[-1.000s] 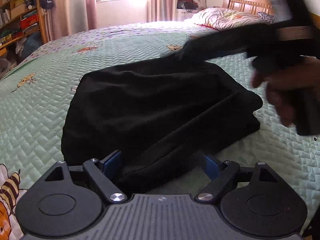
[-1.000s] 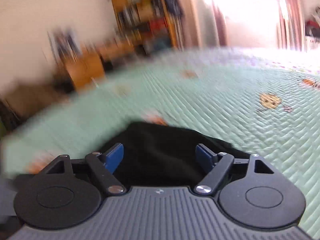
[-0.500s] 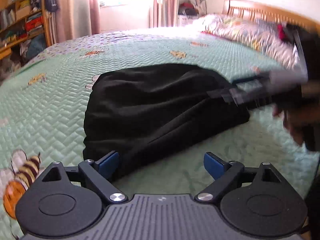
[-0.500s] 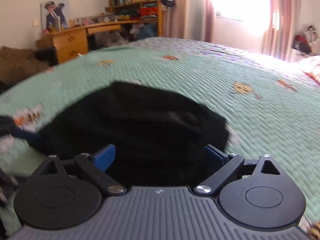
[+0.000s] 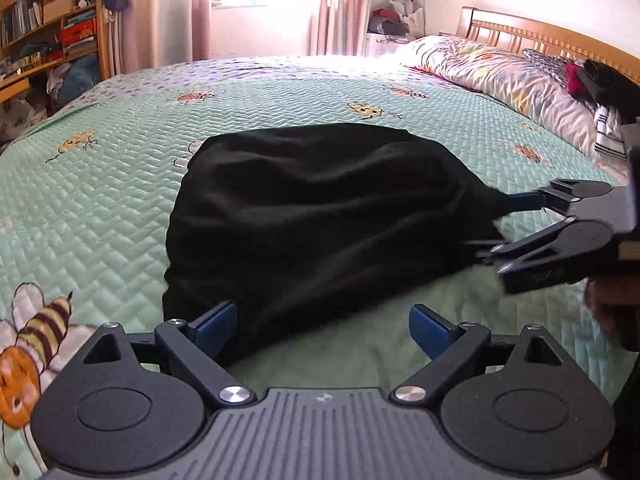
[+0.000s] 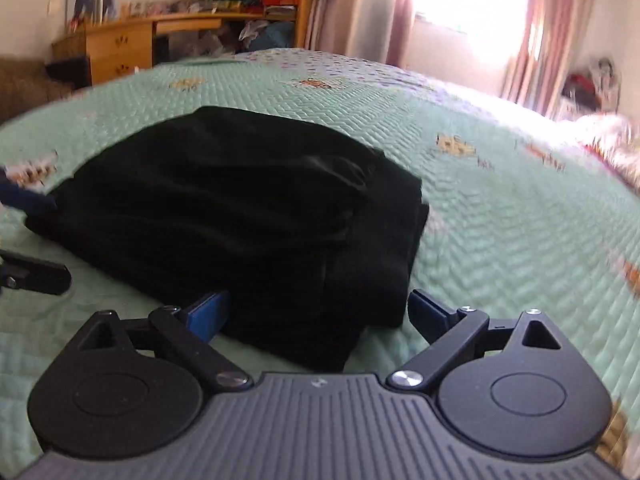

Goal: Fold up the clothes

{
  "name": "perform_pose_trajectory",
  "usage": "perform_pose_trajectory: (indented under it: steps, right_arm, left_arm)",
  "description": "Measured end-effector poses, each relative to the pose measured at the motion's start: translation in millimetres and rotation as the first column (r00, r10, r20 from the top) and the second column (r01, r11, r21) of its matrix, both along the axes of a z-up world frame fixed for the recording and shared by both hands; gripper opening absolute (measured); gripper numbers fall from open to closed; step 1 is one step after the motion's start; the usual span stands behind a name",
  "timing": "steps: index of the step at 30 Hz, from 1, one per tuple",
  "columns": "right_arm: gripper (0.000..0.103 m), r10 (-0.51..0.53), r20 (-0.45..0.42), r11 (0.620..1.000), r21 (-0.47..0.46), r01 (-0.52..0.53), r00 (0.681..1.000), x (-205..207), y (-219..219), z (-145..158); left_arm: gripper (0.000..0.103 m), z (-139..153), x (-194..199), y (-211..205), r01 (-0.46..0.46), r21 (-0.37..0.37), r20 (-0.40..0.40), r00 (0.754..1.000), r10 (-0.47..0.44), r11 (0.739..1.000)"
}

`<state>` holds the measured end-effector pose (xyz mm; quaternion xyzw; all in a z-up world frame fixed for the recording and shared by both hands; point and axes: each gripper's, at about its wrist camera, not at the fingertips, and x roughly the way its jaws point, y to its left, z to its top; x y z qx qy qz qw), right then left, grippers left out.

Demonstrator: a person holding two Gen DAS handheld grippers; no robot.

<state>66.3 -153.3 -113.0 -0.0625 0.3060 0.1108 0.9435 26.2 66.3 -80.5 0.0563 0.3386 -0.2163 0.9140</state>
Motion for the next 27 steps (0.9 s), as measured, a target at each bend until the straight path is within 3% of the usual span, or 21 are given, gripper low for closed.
perform_pose_trajectory:
  steps: [3, 5, 8, 14, 16, 22, 27]
  right_arm:
    - [0.095, -0.042, 0.099, 0.997, 0.066, 0.035, 0.994, -25.4, -7.8, 23.2]
    - [0.095, -0.052, 0.120, 0.992, 0.123, 0.037, 0.991, -31.9, -7.4, 43.4]
    - [0.095, -0.095, 0.097, 0.986, 0.144, 0.080, 0.991, -35.9, 5.5, 70.6]
    - [0.095, -0.242, -0.038, 0.958, 0.152, 0.245, 0.970, -40.9, 27.4, 97.8]
    - [0.095, -0.310, -0.079, 0.936, 0.148, 0.319, 0.947, -42.4, 31.2, 105.3]
    - [0.095, -0.313, -0.060, 0.934, 0.163, 0.319, 0.948, -59.6, 46.6, 125.0]
    - [0.095, -0.316, -0.041, 0.934, 0.161, 0.319, 0.948, -65.8, 47.6, 138.3]
  left_arm:
    - [0.094, 21.5, -2.8, -4.9, 0.014, 0.001, 0.038, 0.999, -0.015, 1.000]
    - [0.096, 40.1, -3.1, -12.8, 0.011, 0.029, 0.075, 0.997, -0.013, 1.000]
    - [0.102, 71.0, -9.1, -24.9, -0.064, 0.074, 0.134, 0.989, 0.054, 0.995]
    - [0.102, 104.8, -20.2, -18.6, -0.280, 0.059, 0.148, 0.952, 0.269, 0.958]
    - [0.102, 113.1, -24.0, -18.1, -0.301, 0.058, 0.156, 0.945, 0.289, 0.952]
    - [0.102, 138.2, -35.4, -16.7, -0.353, 0.048, 0.178, 0.923, 0.340, 0.934]
    - [0.102, 142.0, -42.5, -10.2, -0.360, 0.022, 0.161, 0.922, 0.352, 0.933]
